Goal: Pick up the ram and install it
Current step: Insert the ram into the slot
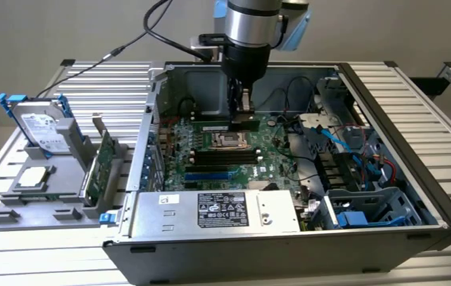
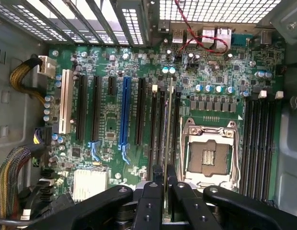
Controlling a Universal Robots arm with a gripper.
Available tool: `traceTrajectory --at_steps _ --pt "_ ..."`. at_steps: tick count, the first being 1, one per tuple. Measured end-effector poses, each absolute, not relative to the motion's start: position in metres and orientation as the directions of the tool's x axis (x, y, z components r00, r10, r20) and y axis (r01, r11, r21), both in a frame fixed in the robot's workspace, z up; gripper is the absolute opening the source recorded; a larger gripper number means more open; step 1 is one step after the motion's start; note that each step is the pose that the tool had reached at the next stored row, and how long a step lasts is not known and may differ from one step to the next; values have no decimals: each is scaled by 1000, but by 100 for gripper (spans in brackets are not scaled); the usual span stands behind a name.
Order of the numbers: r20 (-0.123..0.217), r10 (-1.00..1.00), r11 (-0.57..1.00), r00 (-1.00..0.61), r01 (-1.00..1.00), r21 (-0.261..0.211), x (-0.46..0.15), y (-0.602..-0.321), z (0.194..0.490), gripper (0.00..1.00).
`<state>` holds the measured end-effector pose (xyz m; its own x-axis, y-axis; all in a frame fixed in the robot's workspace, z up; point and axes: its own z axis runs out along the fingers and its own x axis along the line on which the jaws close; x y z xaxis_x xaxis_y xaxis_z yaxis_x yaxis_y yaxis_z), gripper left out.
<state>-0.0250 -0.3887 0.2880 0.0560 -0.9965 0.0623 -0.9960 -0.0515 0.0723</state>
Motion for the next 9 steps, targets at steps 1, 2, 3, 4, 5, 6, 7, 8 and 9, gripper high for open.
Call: traceTrajectory --at_steps 1,2,3,4,5,6,7,8,9 --pt "66 -996 -52 57 -996 73 -25 -389 287 14" --pt "69 -996 -53 58 -996 74 -24 -389 287 14" --pt "72 -996 -53 59 -996 74 -24 -389 286 14" --pt "74 -996 -53 59 -996 74 -24 -389 284 14" --pt "75 -995 -53 59 -996 74 -24 -389 283 14" --pt "76 -995 -53 59 -996 74 -24 -389 281 14" --pt "76 -995 -53 59 -996 74 -24 -389 279 14" --pt "76 -995 -53 59 -996 74 -24 -389 277 14" --pt "76 -995 -53 59 -996 74 -23 -389 276 14"
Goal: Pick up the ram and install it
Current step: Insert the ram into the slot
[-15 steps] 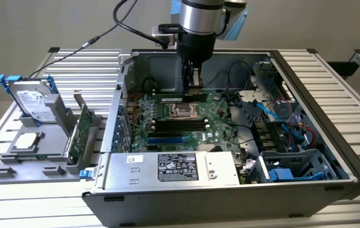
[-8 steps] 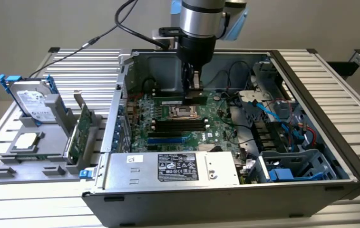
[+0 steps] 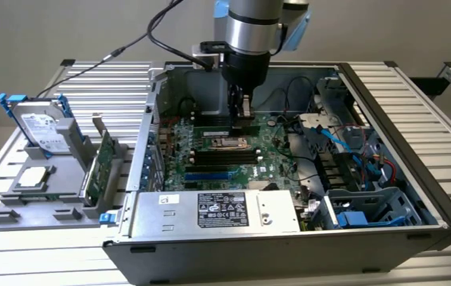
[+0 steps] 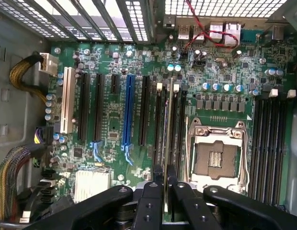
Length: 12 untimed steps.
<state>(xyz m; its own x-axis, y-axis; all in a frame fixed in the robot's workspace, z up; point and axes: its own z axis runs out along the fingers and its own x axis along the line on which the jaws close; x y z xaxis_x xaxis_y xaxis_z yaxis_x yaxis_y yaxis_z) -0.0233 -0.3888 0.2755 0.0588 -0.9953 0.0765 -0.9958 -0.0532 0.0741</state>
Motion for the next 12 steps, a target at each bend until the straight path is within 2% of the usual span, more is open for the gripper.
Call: traceTrajectory --at_steps 12 --pt "77 -997 -26 32 -997 74 -22 -389 254 14"
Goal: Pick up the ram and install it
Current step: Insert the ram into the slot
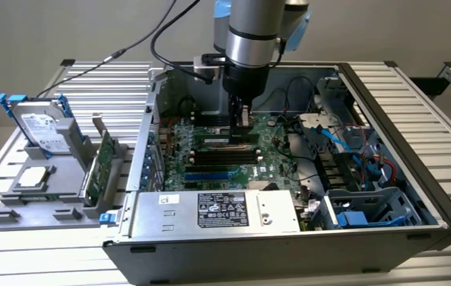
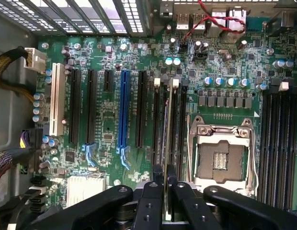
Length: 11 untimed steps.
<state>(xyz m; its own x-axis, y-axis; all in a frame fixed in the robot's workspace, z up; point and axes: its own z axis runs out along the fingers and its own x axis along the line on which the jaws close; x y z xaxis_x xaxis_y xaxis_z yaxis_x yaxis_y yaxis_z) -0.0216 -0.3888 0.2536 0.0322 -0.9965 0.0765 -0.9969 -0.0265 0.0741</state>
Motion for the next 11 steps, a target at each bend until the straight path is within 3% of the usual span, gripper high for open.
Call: traceTrajectory --at_steps 11 --pt "75 -997 -11 17 -997 74 -22 -389 240 14"
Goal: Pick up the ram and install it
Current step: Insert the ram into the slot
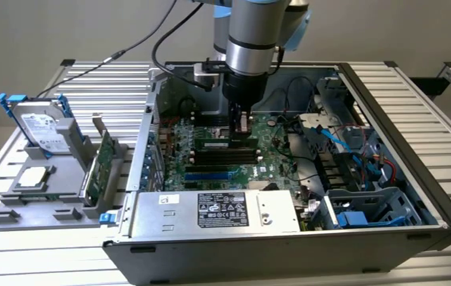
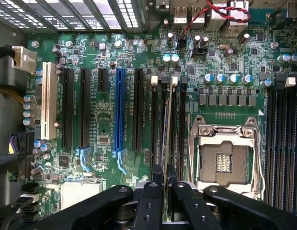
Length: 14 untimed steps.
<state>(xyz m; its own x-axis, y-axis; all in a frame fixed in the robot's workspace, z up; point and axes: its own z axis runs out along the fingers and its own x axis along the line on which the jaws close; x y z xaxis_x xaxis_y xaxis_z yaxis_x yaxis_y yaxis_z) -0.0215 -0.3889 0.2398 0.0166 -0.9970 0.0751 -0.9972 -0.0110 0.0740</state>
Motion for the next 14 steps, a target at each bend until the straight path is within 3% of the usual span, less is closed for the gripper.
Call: traceTrajectory --at_steps 14 --pt "75 -997 -8 13 -997 74 -22 -391 223 14"
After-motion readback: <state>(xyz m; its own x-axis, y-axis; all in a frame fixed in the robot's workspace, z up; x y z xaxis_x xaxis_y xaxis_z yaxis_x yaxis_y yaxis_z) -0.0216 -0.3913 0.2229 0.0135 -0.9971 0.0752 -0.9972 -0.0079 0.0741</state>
